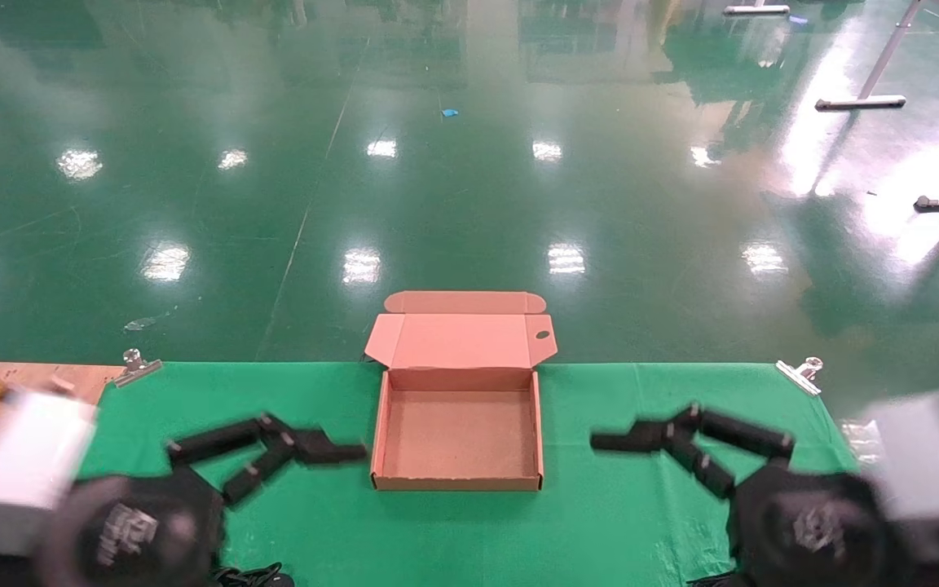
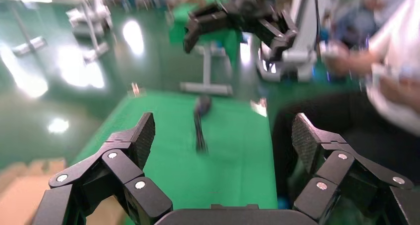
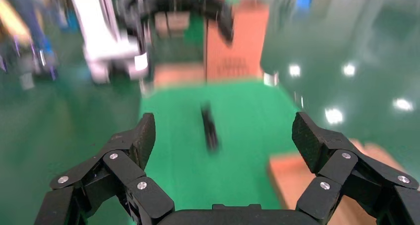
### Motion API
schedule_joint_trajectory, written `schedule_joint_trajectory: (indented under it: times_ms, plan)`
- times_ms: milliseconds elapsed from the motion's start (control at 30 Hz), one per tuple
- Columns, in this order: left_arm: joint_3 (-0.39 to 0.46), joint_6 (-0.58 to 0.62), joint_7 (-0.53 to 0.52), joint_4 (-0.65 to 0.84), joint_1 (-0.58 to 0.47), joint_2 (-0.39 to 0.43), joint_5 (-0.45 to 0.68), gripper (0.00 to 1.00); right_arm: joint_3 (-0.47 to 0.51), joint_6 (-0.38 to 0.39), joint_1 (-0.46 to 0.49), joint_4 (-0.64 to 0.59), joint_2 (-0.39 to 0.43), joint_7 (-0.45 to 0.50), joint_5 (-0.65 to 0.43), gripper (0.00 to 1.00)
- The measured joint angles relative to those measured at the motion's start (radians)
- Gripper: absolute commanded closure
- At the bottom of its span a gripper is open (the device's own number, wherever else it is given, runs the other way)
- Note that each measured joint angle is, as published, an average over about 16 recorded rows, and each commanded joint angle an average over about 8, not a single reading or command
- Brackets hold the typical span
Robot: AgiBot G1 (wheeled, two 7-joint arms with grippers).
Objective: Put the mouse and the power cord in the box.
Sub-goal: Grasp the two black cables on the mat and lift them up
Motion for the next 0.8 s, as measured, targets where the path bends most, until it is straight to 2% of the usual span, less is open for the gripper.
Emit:
schedule_joint_trajectory:
  times_ms: [233,500,633,800]
  plan:
    - [0.091,0.014,0.029,0.076,-0.081,0.038,0.208,0.0,-0.107,-0.019,0.11,-0.034,-0.028,-0.087,-0.3,0.0]
    - [0.206,-0.001,0.082,0.22,-0.191,0.09,0.492,0.0,-0.241,-0.002,0.246,-0.118,-0.116,-0.192,-0.642,0.0]
    - [0.262,-0.025,0.112,0.299,-0.24,0.117,0.636,0.0,-0.296,0.03,0.295,-0.198,-0.175,-0.256,-0.774,0.0]
    - [0.323,-0.07,0.153,0.397,-0.281,0.158,0.785,0.0,-0.347,0.085,0.334,-0.328,-0.249,-0.341,-0.888,0.0]
